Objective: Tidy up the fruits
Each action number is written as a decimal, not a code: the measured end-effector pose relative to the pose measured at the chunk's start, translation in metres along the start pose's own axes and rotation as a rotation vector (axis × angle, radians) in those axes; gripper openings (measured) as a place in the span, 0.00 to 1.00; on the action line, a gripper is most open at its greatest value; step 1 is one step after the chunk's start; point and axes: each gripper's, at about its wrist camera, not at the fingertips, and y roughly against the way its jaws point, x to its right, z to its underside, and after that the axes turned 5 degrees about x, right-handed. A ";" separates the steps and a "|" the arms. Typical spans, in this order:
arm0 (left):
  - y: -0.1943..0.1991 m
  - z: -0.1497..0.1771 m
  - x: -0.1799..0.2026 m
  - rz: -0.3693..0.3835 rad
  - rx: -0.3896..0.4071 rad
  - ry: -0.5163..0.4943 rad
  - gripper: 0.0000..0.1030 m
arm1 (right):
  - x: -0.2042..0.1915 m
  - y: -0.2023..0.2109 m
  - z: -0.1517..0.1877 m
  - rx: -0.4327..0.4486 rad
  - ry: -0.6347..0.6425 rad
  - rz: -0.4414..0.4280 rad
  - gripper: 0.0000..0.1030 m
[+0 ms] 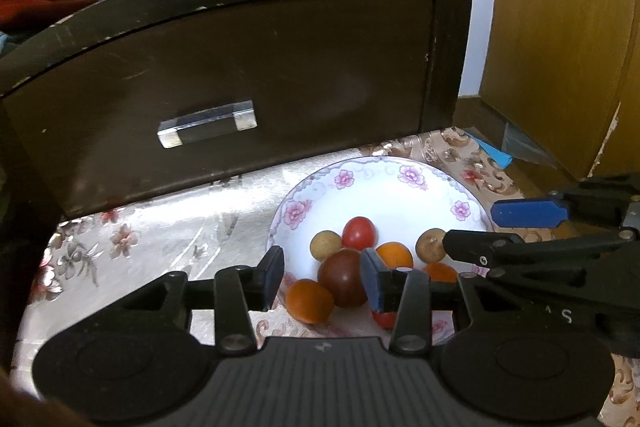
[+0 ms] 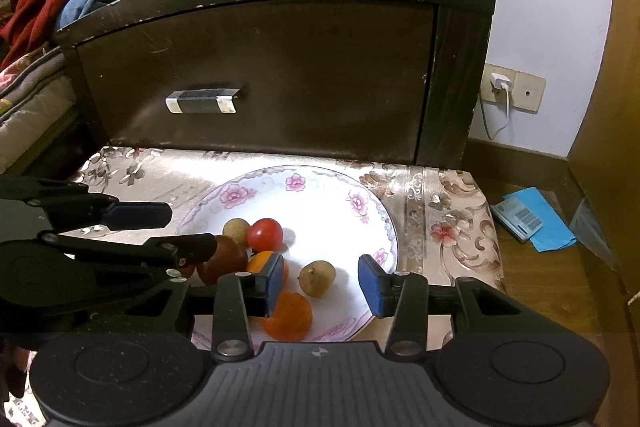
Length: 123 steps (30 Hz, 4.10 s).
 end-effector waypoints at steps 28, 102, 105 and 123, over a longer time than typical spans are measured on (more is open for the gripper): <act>0.068 0.020 -0.013 -0.146 0.055 0.064 0.86 | -0.025 0.055 0.013 0.046 -0.019 -0.018 0.48; 0.179 0.123 0.001 -0.187 -0.016 0.092 1.00 | -0.083 0.164 0.098 0.036 -0.034 0.073 0.57; 0.184 0.129 0.002 -0.187 -0.021 0.094 1.00 | -0.085 0.167 0.102 0.033 -0.036 0.074 0.57; 0.200 0.145 0.004 -0.182 -0.030 0.104 1.00 | -0.094 0.181 0.125 -0.009 -0.053 0.085 0.59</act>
